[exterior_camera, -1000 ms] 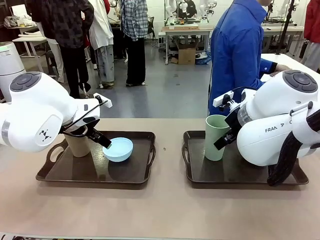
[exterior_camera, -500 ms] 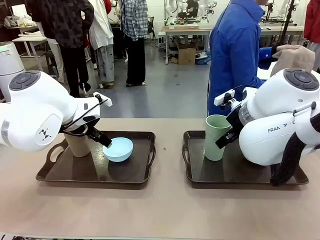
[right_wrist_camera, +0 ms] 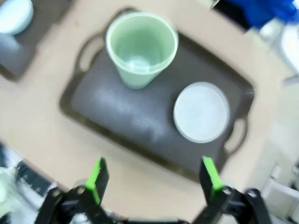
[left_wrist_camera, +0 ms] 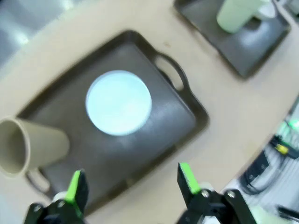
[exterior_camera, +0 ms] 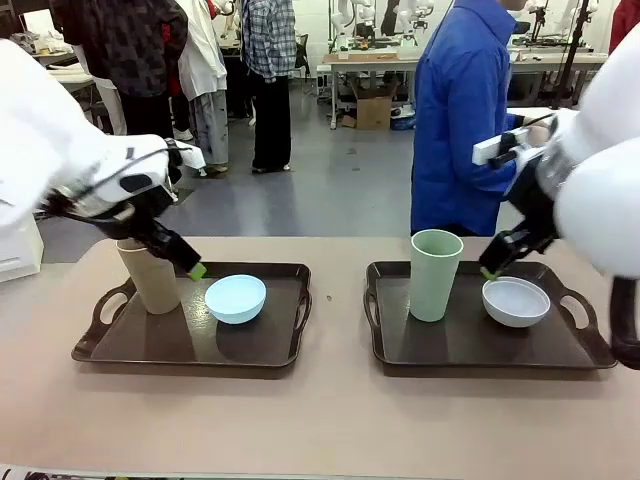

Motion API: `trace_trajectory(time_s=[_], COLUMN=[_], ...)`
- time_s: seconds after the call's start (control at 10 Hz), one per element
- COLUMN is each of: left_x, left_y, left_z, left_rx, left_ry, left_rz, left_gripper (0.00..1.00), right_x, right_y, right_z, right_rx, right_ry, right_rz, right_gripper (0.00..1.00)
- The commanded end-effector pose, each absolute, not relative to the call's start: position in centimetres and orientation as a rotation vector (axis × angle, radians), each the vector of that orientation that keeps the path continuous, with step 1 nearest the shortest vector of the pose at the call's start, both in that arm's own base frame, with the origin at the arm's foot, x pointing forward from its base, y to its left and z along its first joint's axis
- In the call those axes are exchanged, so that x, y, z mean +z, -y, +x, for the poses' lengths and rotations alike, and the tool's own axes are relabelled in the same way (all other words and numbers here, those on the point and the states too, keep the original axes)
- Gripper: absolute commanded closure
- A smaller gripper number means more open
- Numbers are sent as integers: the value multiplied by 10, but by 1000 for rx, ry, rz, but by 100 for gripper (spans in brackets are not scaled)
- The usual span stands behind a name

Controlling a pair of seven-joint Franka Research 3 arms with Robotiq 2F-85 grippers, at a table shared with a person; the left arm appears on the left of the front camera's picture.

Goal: Set up a tray with a mat and arrange the tableware.
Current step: Pick up the Picnic Bowl and Reusable plastic cup from the Handle tray in front of the human's position and hold them in the air.

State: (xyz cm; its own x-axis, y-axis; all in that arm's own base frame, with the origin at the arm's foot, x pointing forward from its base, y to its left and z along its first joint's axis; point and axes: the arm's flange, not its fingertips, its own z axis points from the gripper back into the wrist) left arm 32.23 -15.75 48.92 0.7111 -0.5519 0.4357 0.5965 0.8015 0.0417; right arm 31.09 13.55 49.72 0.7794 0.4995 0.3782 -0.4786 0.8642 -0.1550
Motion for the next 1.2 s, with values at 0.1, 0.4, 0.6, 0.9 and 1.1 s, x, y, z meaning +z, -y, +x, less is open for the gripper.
trace_trajectory(time_s=[0.1,0.4,0.6,0.9,1.1], left_x=[514,540,548,520,488], left_y=[119,64,9,-68,-104], left_z=[276,308,310,331,340], left_rx=[-620,-497,-438,-329,-188], left_ry=[323,312,328,282,217], left_rz=[-283,-643,-804,-932,-958], left_gripper=[0,0,0,0,0], right_x=[508,489,474,457,450], right_y=[-80,-8,40,115,151], right_z=[263,296,298,291,274], right_rx=[457,321,219,12,-84], right_ry=[301,296,319,370,387], right_rz=[159,530,708,833,865], right_gripper=[0,0,0,0,0])
